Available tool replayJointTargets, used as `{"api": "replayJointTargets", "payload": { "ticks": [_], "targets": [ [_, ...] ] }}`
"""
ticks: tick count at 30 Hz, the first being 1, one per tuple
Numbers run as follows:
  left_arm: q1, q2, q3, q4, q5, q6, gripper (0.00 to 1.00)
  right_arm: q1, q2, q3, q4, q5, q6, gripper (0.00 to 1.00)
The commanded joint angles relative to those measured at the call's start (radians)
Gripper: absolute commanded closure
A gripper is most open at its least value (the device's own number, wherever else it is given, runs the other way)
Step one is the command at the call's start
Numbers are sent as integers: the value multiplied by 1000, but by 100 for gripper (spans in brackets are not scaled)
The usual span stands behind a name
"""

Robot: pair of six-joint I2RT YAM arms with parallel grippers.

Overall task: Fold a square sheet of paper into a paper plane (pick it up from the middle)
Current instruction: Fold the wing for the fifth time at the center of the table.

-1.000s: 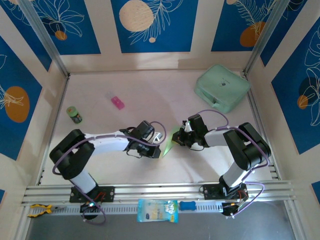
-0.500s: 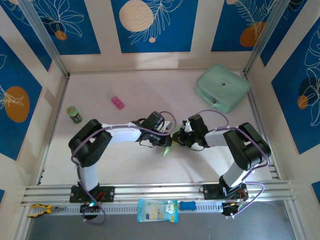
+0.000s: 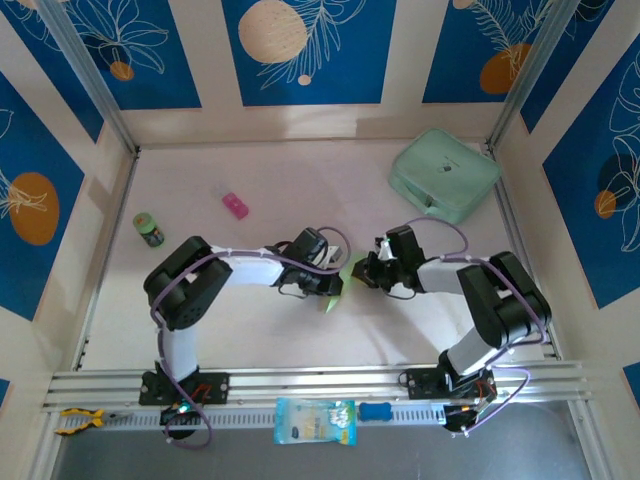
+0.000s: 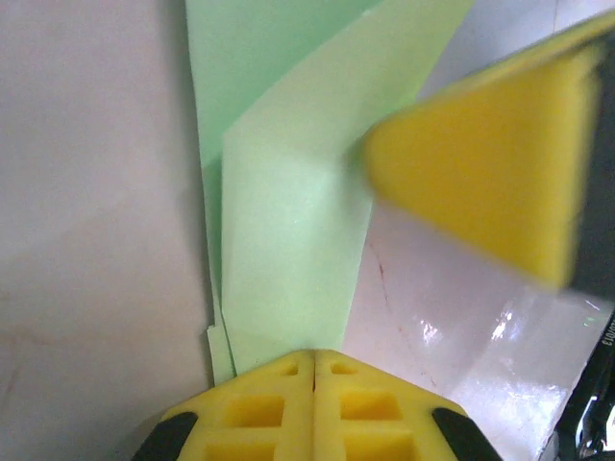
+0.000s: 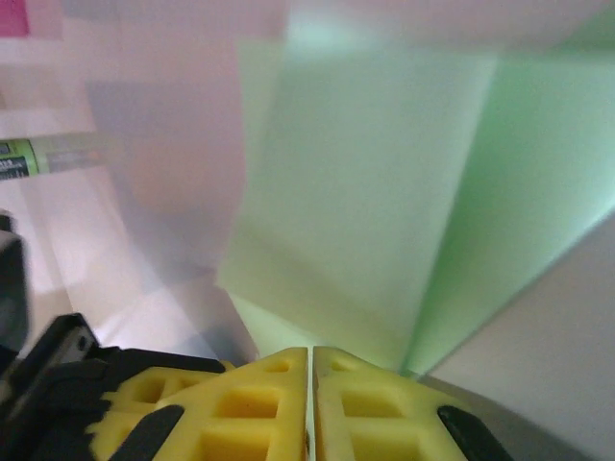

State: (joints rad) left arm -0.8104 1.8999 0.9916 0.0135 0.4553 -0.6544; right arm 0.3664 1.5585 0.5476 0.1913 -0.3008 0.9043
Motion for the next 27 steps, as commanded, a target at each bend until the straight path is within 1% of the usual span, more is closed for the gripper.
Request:
{"api": "replayJointTargets", "payload": {
  "ticks": [1, 5, 11, 14, 17, 21, 24, 27],
  "targets": [
    [5, 25, -73, -69, -7, -31, 100, -25, -74, 15, -87, 20, -37, 89],
    [5, 27, -63, -73, -7, -30, 100, -14, -98, 11, -88, 20, -30, 89],
    [5, 30, -66, -66, -1, -37, 100, 64, -42, 41, -50, 47, 4, 88],
    [4, 28, -65, -68, -2, -36, 100, 99, 0, 80, -68, 79, 7, 88],
    [5, 28, -66, -70, -3, -37, 100, 117, 30, 113, -130, 151, 8, 89],
    [4, 30, -65, -73, 0, -38, 100, 85, 56, 101, -132, 192, 18, 89],
    [5, 33, -64, -75, 7, -36, 100, 35, 65, 85, -111, 175, 9, 89],
    [4, 40, -64, -76, 13, -35, 100, -27, 77, 86, -100, 132, -5, 89]
  ]
}}
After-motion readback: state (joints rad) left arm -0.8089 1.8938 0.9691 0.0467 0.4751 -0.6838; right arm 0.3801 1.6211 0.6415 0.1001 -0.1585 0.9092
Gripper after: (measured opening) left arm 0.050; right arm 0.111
